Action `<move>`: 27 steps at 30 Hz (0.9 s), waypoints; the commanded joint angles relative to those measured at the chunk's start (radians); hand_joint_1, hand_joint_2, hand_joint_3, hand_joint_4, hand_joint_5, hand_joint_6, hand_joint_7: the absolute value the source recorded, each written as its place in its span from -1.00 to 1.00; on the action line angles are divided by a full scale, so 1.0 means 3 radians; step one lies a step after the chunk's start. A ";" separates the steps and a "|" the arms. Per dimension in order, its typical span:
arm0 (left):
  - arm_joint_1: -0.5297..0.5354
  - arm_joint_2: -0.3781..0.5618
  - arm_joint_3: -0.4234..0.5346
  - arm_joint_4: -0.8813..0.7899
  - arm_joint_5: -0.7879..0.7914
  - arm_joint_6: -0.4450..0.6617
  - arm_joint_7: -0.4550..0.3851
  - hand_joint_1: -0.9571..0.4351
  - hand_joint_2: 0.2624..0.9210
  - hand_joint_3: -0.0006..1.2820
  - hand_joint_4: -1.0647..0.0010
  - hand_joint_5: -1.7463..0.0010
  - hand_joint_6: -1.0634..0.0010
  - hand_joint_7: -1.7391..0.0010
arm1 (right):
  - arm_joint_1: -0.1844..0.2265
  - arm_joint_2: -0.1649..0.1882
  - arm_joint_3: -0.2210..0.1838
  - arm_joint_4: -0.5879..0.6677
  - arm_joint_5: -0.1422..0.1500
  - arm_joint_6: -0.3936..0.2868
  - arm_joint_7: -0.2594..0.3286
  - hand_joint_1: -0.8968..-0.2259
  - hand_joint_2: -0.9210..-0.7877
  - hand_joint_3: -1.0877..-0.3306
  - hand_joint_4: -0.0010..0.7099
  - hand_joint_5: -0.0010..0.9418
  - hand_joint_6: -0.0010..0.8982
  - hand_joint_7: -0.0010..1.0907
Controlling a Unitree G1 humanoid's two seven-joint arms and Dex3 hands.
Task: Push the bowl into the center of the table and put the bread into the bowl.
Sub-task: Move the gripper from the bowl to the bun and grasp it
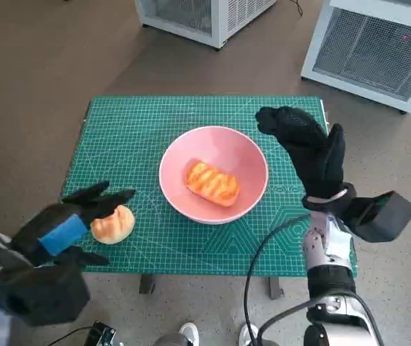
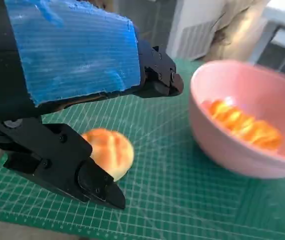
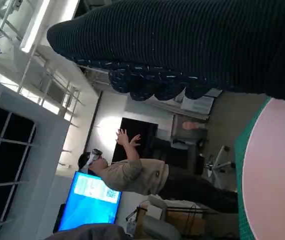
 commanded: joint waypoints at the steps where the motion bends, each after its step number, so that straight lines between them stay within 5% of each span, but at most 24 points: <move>1: -0.0093 -0.0083 -0.0155 0.0231 0.0161 -0.0022 0.0161 0.27 0.49 -0.99 0.47 0.97 0.15 0.95 | 0.0025 -0.0022 0.0002 0.0046 -0.0004 0.0058 0.0020 -0.44 -1.00 -0.15 -0.49 -1.00 -1.00 0.05; 18: -0.0336 -0.0211 -0.0475 0.0873 0.0571 -0.0074 0.0621 0.50 0.69 -0.97 0.10 0.98 -0.13 0.96 | 0.0059 -0.0035 0.0007 0.0010 -0.0008 0.0049 0.0017 -0.44 -1.00 -0.16 -0.49 -1.00 -1.00 0.05; 26: -0.0457 -0.0157 -0.0634 0.1279 0.0824 -0.0169 0.0802 0.53 0.93 -0.94 -0.39 0.91 -0.50 0.89 | 0.0089 -0.0041 0.0005 -0.0013 -0.0012 0.0034 0.0005 -0.44 -1.00 -0.16 -0.49 -1.00 -1.00 0.05; 27: -0.0467 -0.0143 -0.0642 0.1324 0.0842 -0.0187 0.0825 0.61 0.95 -0.90 -0.36 0.62 -0.54 0.87 | 0.0091 -0.0040 0.0006 -0.0015 -0.0013 0.0033 0.0005 -0.44 -1.00 -0.16 -0.49 -1.00 -1.00 0.05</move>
